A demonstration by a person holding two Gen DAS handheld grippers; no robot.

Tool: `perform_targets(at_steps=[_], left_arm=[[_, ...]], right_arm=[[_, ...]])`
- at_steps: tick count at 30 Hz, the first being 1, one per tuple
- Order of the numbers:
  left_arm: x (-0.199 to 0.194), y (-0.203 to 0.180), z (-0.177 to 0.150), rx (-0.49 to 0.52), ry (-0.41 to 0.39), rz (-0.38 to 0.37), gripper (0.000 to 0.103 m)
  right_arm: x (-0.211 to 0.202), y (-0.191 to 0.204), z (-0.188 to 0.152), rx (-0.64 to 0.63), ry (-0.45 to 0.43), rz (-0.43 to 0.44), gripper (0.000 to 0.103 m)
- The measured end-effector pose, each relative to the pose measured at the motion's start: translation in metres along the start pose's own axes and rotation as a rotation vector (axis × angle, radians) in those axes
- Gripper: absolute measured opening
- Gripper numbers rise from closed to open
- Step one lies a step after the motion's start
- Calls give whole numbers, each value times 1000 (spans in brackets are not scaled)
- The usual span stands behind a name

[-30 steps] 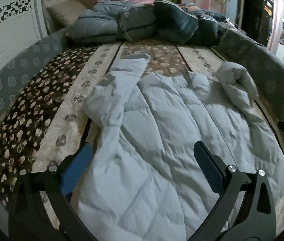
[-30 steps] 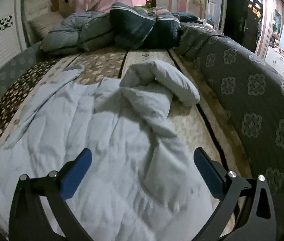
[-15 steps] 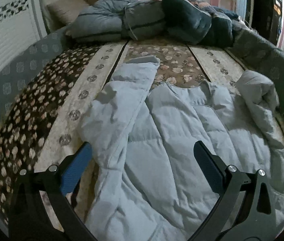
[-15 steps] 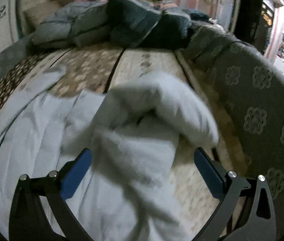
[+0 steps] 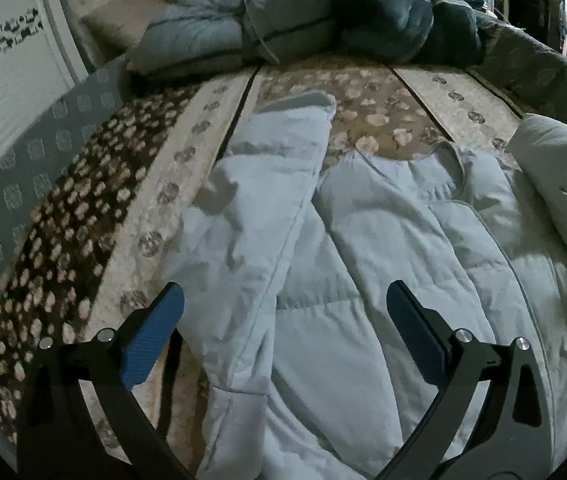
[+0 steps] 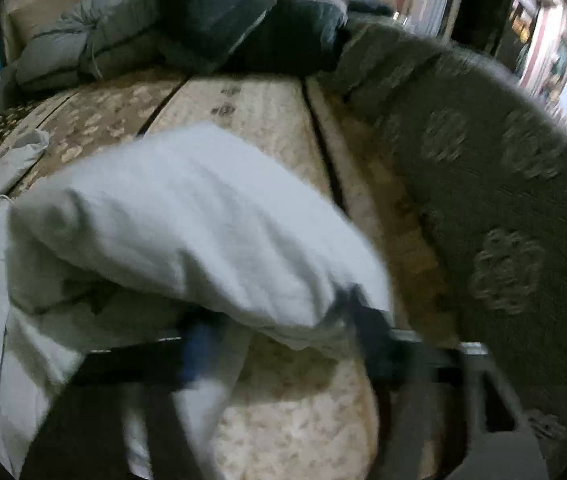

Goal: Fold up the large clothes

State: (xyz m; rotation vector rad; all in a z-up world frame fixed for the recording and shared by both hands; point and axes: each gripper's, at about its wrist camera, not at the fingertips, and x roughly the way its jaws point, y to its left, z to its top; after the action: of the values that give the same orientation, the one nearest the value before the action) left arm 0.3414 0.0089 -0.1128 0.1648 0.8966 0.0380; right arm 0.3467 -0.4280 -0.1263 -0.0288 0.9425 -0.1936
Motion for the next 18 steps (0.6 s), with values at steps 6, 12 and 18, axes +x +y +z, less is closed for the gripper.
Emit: perform_targets(at_steps=[6, 12, 18], left_arm=[[3, -4, -3, 26, -1, 22, 100], [-9, 0, -8, -1, -6, -1, 100], [-27, 16, -16, -2, -16, 21, 100]], right_arm=[[-24, 23, 13, -35, -159, 101, 15], [-71, 84, 9, -130, -311, 321, 12], [-105, 142, 13, -238, -377, 489, 9]])
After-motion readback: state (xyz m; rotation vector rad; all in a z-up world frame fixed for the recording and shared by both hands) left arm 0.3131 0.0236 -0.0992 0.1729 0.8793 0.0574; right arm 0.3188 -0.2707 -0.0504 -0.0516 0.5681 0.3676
